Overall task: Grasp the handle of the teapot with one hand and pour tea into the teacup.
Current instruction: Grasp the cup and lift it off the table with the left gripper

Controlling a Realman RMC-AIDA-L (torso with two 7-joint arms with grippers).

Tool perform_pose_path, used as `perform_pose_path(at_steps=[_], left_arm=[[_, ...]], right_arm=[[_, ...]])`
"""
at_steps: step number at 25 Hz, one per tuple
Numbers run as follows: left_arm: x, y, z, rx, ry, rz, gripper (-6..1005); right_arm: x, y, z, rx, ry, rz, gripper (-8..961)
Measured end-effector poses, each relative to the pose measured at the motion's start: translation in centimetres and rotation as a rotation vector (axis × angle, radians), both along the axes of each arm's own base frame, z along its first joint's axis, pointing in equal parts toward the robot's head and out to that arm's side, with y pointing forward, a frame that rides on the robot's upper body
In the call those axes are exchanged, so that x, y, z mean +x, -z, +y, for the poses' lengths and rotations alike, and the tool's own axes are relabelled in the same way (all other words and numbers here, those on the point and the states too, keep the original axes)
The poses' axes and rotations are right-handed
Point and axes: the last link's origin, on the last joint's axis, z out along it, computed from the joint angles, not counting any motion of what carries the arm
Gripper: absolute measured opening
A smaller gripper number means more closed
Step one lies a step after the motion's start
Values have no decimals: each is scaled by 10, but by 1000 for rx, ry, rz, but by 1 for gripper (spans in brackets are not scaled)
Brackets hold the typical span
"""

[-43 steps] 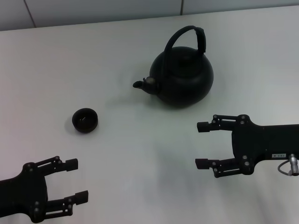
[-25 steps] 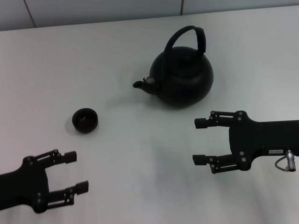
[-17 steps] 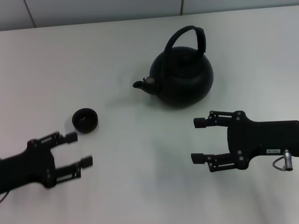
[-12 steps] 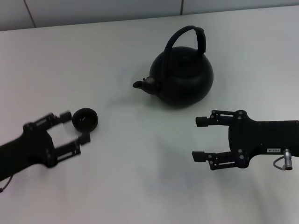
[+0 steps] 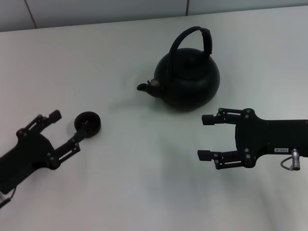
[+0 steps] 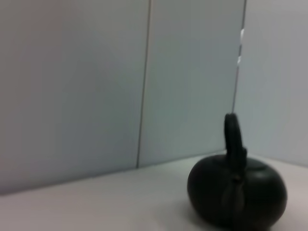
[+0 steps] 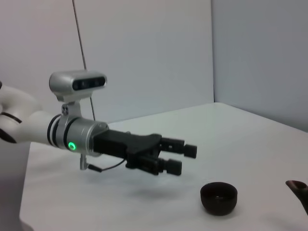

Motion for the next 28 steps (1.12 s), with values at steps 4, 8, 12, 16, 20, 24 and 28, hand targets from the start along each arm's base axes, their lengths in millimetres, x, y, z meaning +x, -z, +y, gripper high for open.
perform_pose_path(at_steps=[4, 8, 12, 16, 20, 24, 28], left_arm=[[-10, 9, -7, -2, -57, 38, 803], [-15, 15, -10, 23, -57, 94, 803], [-18, 18, -6, 18, -81, 120, 803], [-18, 24, 1, 9, -89, 153, 803], [-16, 28, 8, -2, -89, 173, 803], [-15, 31, 14, -10, -97, 191, 804], [-13, 33, 19, -13, -104, 203, 804]], right_arm=[[0, 0, 1, 4, 0, -3, 826], [-1, -1, 4, 11, -2, -6, 826], [-2, -1, 4, 11, -4, -7, 827], [-1, -2, 5, 14, -4, -8, 827], [-2, -4, 6, 20, -3, -9, 827], [-3, -5, 7, 24, -8, -10, 827], [-4, -6, 8, 27, -13, -13, 826]])
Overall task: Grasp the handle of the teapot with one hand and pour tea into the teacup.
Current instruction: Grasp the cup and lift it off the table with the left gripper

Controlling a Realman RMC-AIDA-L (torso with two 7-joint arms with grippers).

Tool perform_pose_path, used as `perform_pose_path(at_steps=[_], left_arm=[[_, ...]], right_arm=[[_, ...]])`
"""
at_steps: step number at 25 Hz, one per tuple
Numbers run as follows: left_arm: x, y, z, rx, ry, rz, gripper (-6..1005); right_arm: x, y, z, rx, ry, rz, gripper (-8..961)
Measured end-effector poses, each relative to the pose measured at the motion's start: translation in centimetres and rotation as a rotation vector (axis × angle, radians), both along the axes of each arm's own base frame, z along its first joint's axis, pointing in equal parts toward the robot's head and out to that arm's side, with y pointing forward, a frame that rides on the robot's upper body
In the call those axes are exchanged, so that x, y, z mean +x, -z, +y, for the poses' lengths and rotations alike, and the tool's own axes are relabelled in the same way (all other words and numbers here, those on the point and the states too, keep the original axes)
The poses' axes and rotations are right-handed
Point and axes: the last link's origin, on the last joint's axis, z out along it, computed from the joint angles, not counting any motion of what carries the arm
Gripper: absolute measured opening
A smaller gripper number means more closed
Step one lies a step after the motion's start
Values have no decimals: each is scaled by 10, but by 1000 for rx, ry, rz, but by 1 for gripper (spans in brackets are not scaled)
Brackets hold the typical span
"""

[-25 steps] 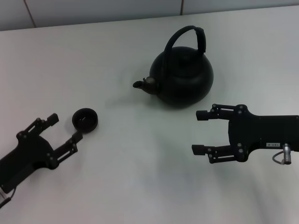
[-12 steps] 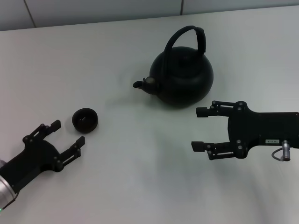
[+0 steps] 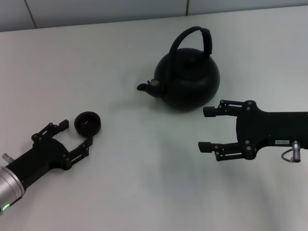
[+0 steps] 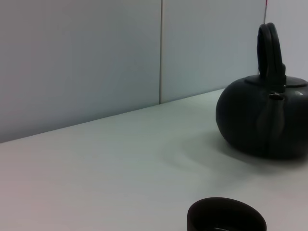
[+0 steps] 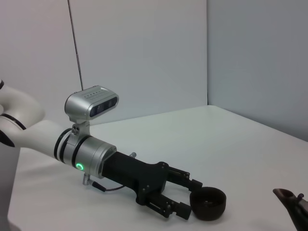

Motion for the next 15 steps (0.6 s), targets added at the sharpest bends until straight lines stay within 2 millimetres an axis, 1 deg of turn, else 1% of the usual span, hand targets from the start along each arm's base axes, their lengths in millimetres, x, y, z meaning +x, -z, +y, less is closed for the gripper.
perform_pose_path(at_steps=[7, 15], left_arm=[[2, 0, 5, 1, 2, 10, 804], [10, 2, 14, -5, 26, 6, 803]], right_arm=[[-2, 0, 2, 2, -6, -2, 827], [-2, -4, 4, 16, -7, -6, 827]])
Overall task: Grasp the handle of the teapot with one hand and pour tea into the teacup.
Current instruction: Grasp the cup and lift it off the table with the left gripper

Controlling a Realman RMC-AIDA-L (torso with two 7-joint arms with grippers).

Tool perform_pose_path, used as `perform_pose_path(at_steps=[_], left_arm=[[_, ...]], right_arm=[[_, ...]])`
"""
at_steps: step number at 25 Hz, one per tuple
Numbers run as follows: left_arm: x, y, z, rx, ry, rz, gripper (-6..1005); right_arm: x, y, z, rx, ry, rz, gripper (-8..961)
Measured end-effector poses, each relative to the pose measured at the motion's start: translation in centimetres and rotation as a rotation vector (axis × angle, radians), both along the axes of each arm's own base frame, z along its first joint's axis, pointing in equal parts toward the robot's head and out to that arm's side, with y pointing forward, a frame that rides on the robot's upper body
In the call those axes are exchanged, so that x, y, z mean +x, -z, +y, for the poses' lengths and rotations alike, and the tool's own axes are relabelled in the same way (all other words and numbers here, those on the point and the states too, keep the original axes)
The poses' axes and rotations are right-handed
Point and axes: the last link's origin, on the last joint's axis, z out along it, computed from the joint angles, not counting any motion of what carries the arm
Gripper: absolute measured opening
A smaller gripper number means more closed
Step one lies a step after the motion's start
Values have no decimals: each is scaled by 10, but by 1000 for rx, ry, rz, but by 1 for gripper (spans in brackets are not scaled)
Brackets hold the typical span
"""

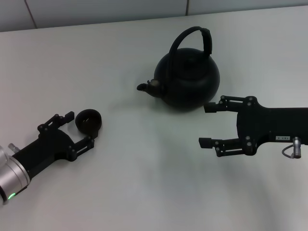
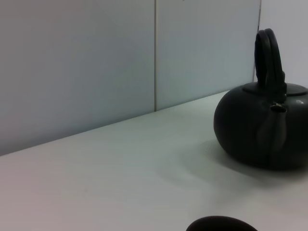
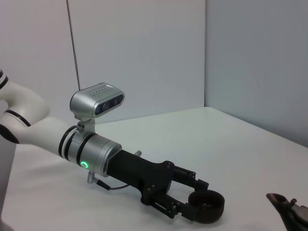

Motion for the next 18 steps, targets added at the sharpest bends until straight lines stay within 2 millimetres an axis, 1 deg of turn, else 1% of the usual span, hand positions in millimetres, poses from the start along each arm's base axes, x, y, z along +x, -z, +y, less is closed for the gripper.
perform_pose_path(at_steps=[18], left_arm=[[2, 2, 5, -7, -6, 7, 740]], right_arm=[[-1, -6, 3, 23, -8, -10, 827]])
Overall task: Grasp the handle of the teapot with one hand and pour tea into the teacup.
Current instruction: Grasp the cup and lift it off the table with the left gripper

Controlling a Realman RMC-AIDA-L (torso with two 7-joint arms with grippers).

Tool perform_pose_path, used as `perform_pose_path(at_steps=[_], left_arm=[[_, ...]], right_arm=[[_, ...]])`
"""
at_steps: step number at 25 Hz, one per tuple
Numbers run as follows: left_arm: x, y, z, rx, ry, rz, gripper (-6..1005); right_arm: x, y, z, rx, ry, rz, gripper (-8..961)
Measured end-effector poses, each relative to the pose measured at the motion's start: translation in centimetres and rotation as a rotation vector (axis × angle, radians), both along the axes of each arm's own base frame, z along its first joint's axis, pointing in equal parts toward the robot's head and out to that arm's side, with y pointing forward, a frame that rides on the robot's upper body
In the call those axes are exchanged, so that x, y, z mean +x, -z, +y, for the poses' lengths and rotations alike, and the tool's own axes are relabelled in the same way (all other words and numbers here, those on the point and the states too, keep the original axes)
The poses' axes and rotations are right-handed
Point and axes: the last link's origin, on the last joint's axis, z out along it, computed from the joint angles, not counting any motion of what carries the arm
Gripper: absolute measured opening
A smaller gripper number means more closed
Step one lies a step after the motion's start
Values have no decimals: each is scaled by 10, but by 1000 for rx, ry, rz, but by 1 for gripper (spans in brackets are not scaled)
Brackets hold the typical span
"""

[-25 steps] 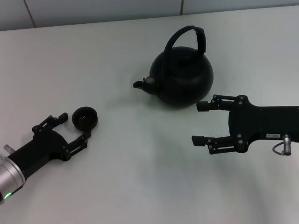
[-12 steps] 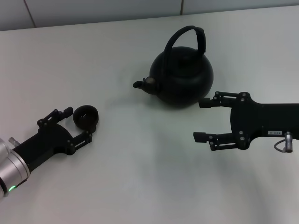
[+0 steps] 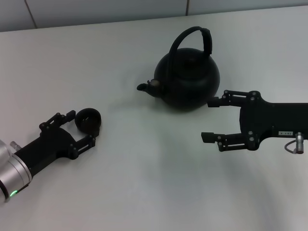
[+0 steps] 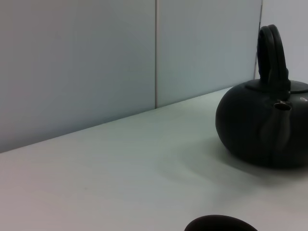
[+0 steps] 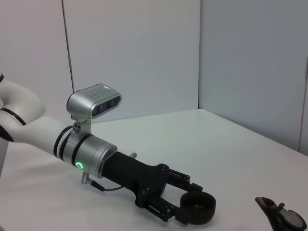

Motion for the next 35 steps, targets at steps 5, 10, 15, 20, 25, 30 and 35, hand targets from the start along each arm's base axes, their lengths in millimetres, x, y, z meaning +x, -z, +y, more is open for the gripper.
perform_pose_path(at_steps=[5, 10, 15, 20, 25, 30, 35], left_arm=[[1, 0, 2, 12, -10, -11, 720], [3, 1, 3, 11, -8, -13, 699], [3, 1, 3, 12, -6, -17, 677], [6, 1, 4, 9, 4, -29, 679], [19, -2, 0, 2, 79, -93, 682], [27, -6, -5, -1, 132, -136, 684], [28, -6, -7, -8, 144, -145, 686]], right_arm=[[-1, -1, 1, 2, -3, -2, 827], [0, -4, 2, 15, 0, -4, 826], [1, -5, 3, 21, 1, -5, 826], [1, -5, 2, 22, 2, -4, 826], [3, -4, 0, 19, 4, -3, 827], [5, -4, -2, 20, -2, -4, 826], [6, 1, -9, 38, -51, -2, 826]])
